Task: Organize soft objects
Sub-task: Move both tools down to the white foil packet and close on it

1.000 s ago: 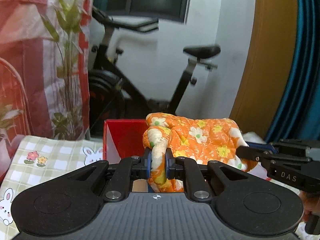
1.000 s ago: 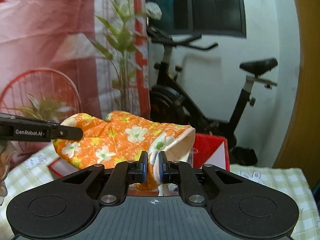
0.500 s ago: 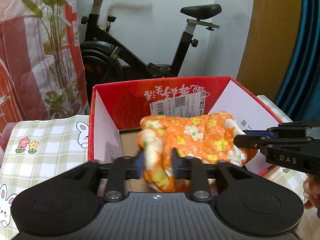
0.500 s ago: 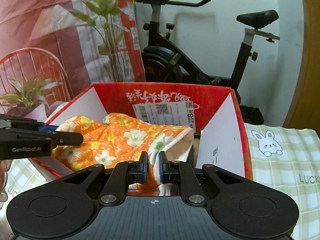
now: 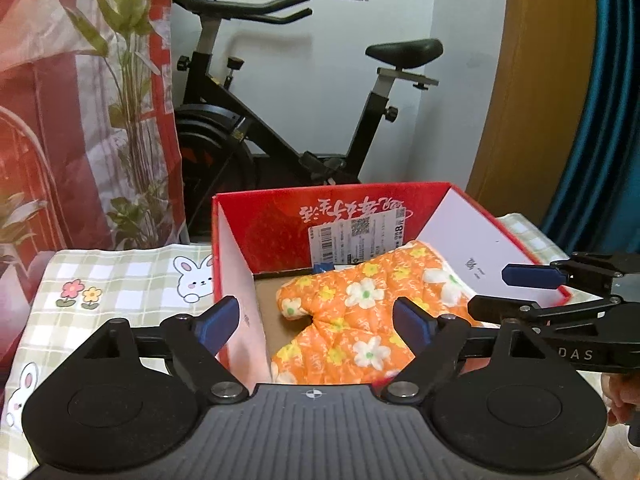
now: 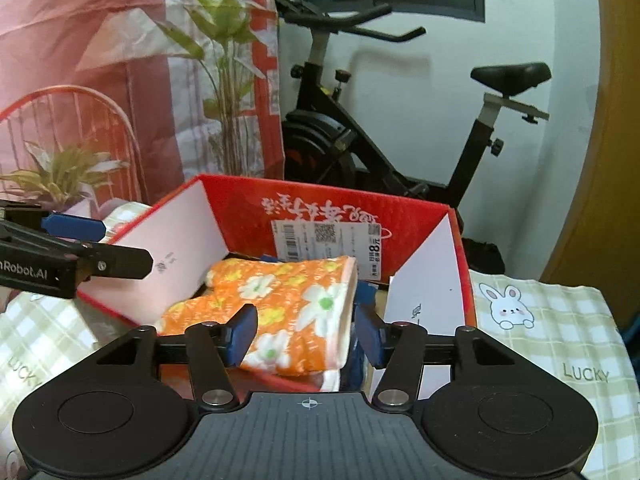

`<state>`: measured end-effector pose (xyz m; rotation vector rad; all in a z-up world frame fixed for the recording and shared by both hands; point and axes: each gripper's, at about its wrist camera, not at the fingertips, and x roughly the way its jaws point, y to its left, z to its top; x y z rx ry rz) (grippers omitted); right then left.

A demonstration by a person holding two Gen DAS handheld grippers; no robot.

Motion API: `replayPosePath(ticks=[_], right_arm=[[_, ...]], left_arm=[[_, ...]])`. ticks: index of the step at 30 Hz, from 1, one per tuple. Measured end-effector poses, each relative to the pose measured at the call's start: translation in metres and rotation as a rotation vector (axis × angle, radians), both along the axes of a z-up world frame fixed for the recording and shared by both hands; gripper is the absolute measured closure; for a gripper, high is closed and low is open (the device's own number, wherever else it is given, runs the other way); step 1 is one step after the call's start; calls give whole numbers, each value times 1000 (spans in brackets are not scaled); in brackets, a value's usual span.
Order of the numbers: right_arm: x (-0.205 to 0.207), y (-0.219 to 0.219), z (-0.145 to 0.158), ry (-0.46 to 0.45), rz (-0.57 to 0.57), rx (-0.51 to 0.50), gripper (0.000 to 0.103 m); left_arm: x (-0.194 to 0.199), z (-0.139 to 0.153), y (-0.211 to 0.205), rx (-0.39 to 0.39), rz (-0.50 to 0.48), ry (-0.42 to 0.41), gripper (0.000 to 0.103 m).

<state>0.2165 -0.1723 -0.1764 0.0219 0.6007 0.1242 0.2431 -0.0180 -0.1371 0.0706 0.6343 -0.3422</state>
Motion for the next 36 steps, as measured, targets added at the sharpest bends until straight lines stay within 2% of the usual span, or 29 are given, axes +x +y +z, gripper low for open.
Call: replayPosePath(ticks=[7,15,22,25,31,36], right_arm=[[-47,8,12,-42,13,53,52],[-103,18,-2,-37,14,81,52],[-151,17,-38,58,-20,94,51],[-167,11,-50,102,-45,100,49],[-184,-4,-65,163,-74,151,36],[-186,-8,-77,207,-89,195,36]], left_arm=[[-50,9,27,-29,20,-4,16],[-103,-16,41,-55,8,46,17],[-135,-49,23,-90,-58,115,19],[-139,-58,13,-90,-95,136,26],[-144,-73,0,-108,-160,169,31],[-145,-90,-6,-148,-194,224,39]])
